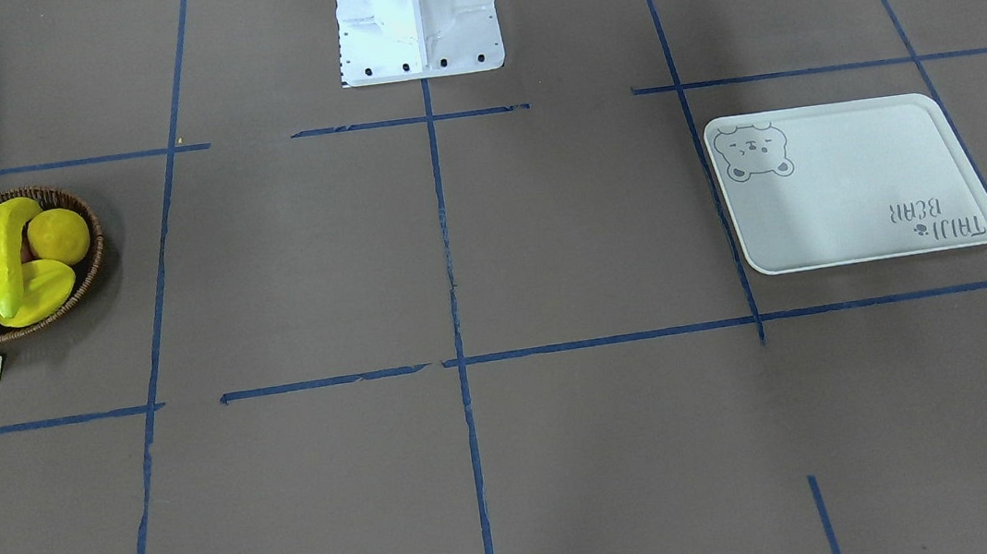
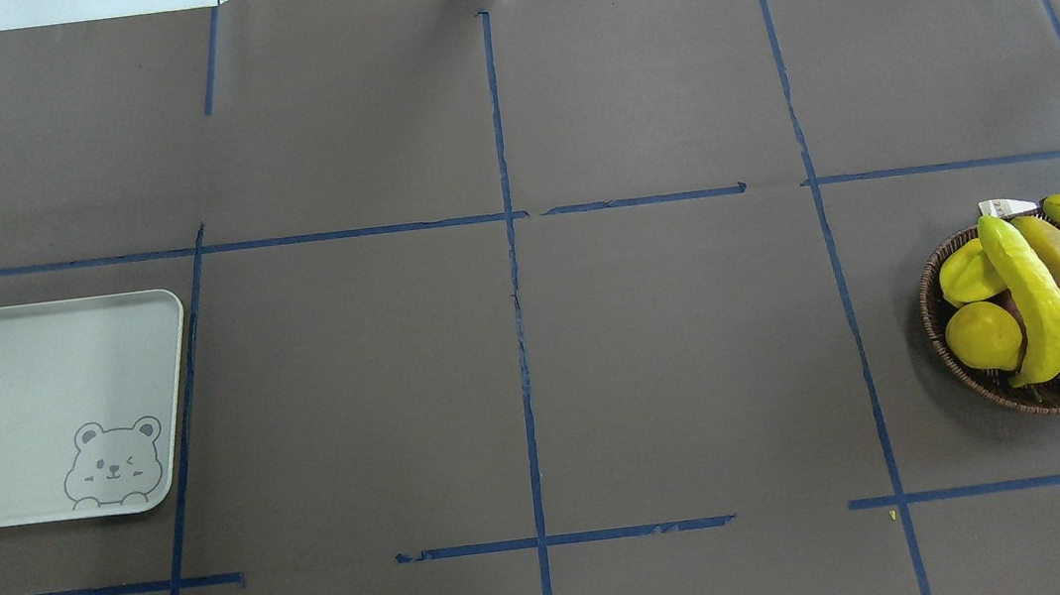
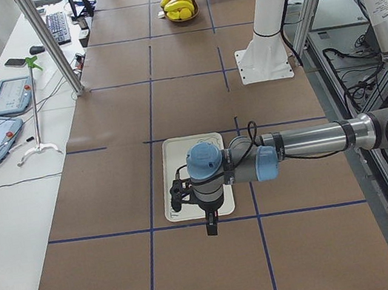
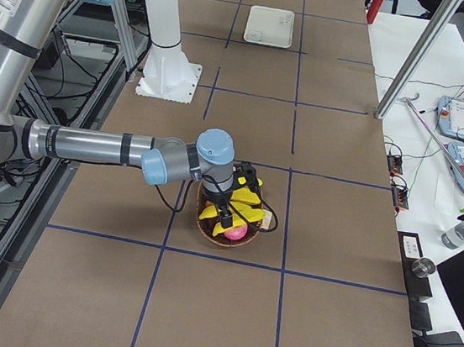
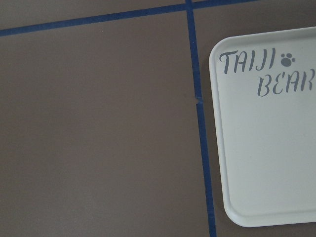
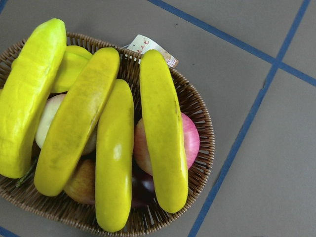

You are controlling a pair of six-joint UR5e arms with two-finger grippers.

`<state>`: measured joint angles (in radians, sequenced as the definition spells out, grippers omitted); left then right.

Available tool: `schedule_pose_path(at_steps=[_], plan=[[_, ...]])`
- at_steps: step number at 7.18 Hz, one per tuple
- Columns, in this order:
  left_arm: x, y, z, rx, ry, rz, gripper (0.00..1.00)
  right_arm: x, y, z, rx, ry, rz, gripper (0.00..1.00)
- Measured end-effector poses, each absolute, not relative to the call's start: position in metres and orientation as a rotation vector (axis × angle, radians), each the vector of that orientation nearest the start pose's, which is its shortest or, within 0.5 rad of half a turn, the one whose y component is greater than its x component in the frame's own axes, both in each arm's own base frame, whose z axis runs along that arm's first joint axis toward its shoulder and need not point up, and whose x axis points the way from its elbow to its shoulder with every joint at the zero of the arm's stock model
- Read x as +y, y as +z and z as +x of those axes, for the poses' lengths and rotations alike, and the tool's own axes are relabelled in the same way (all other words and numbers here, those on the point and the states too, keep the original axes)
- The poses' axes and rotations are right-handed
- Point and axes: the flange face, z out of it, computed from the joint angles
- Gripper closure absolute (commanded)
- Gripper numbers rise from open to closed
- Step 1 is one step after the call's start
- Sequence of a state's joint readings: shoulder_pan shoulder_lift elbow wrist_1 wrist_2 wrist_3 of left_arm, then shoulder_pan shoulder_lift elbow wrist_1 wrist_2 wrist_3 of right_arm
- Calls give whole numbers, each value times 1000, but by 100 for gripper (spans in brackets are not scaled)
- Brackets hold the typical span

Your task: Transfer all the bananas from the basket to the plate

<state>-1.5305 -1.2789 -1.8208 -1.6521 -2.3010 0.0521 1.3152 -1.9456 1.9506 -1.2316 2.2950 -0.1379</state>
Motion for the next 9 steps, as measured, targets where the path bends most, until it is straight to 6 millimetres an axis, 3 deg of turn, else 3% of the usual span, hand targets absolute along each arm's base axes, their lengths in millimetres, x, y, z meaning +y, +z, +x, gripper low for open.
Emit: schedule_pose_path(at_steps=[4, 9], plan=[[-375, 657, -51, 730, 103, 39, 0, -386, 626, -52, -750, -561, 309, 18], [-375, 657, -51, 730, 103, 39, 0, -385, 650, -74, -736, -599, 253, 28]])
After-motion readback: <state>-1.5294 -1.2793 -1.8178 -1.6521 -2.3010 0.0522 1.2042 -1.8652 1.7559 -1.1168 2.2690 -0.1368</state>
